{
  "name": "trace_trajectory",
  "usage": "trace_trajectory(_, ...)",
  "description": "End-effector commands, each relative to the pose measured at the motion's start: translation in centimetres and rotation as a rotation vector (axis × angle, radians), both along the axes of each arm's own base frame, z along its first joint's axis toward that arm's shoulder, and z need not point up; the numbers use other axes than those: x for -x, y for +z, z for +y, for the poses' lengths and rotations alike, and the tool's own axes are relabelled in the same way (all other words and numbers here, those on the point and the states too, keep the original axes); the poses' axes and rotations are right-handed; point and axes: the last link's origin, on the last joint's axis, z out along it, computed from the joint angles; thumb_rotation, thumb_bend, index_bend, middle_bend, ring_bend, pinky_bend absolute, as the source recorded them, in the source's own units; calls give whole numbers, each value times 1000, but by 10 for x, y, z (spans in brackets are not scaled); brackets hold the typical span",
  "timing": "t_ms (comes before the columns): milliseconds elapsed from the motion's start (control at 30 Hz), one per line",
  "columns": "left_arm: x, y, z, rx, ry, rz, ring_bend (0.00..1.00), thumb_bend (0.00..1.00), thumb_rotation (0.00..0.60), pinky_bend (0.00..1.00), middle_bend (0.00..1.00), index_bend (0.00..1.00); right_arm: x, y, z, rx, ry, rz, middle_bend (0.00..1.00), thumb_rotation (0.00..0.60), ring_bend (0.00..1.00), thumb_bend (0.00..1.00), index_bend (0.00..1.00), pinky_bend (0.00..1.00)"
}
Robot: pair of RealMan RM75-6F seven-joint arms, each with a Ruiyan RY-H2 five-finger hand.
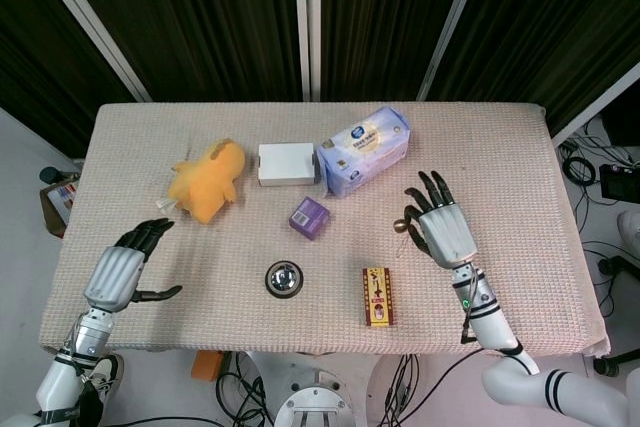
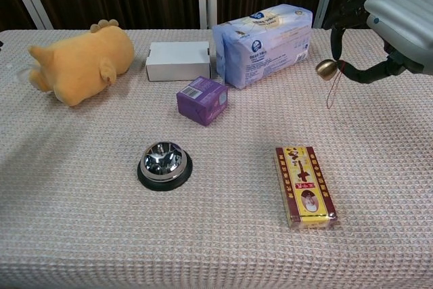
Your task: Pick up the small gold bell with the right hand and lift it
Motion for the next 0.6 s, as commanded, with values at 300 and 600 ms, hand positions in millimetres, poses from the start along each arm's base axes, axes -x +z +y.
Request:
trace_trajectory(300,1,1,1,-1,7,-7,99,98,458,244,96,108,3,9,-1,-36,-82,-144,267,600,0,377,816,0)
trace_trajectory(600,2,0,1,7,8,-4,99,98,458,244,96,108,11,9,-1,42,-43,-61,289,600,0,367,857,0)
